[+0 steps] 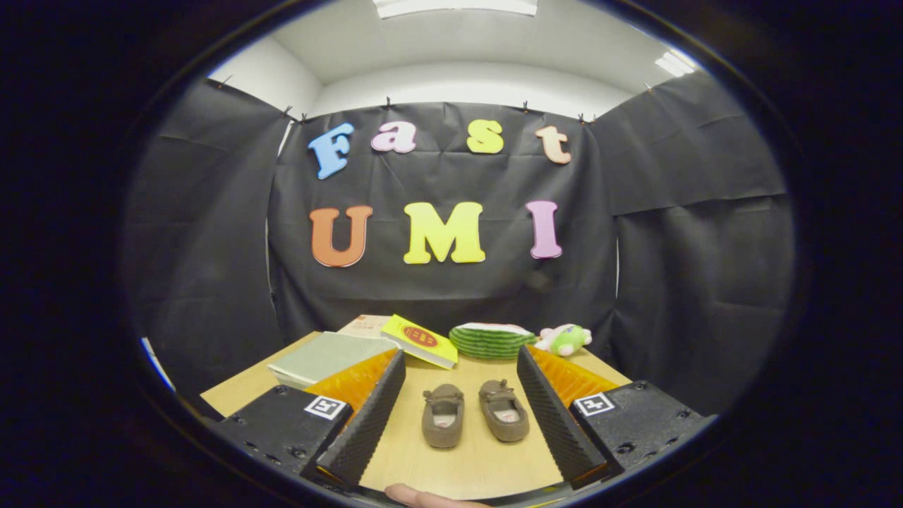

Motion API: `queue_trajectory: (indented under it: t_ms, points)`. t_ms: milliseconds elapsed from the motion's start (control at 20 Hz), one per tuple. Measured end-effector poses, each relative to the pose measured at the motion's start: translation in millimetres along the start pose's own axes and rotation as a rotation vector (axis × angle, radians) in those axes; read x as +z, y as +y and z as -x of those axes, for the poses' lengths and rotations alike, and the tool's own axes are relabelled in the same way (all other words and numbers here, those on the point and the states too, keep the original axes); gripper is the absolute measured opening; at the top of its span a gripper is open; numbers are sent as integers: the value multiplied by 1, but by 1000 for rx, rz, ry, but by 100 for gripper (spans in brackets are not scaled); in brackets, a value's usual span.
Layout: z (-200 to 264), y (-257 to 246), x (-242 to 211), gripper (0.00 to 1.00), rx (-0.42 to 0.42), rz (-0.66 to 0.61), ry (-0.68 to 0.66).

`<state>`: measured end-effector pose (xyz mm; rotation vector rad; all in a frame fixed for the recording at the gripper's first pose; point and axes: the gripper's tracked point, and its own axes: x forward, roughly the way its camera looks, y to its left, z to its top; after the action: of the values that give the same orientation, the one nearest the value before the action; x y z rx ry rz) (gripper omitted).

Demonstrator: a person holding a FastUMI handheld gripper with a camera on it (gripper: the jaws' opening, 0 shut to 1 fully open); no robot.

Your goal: Open the storage box then place both shoes into the box .Put the left shoe in first, then the right shoe, with the right side of both shoes facing outward in a uniform manner.

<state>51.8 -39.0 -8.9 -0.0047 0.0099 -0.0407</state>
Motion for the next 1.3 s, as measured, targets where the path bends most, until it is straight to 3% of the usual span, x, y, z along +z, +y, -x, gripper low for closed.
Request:
queue_trajectory:
  t_ms: [200, 450, 700, 900, 1150, 1300]
  points:
    - [-56, 8, -24, 100, 63, -49, 74]
    - [-127, 34, -74, 100, 158, -138, 266]
    - [-188, 67, -106, 100, 297, -331, 452]
    - [-220, 94, -125, 98, 457, -558, 614]
    - [-248, 123, -149, 97, 673, -646, 765]
    - [-241, 145, -138, 95, 886, -752, 843]
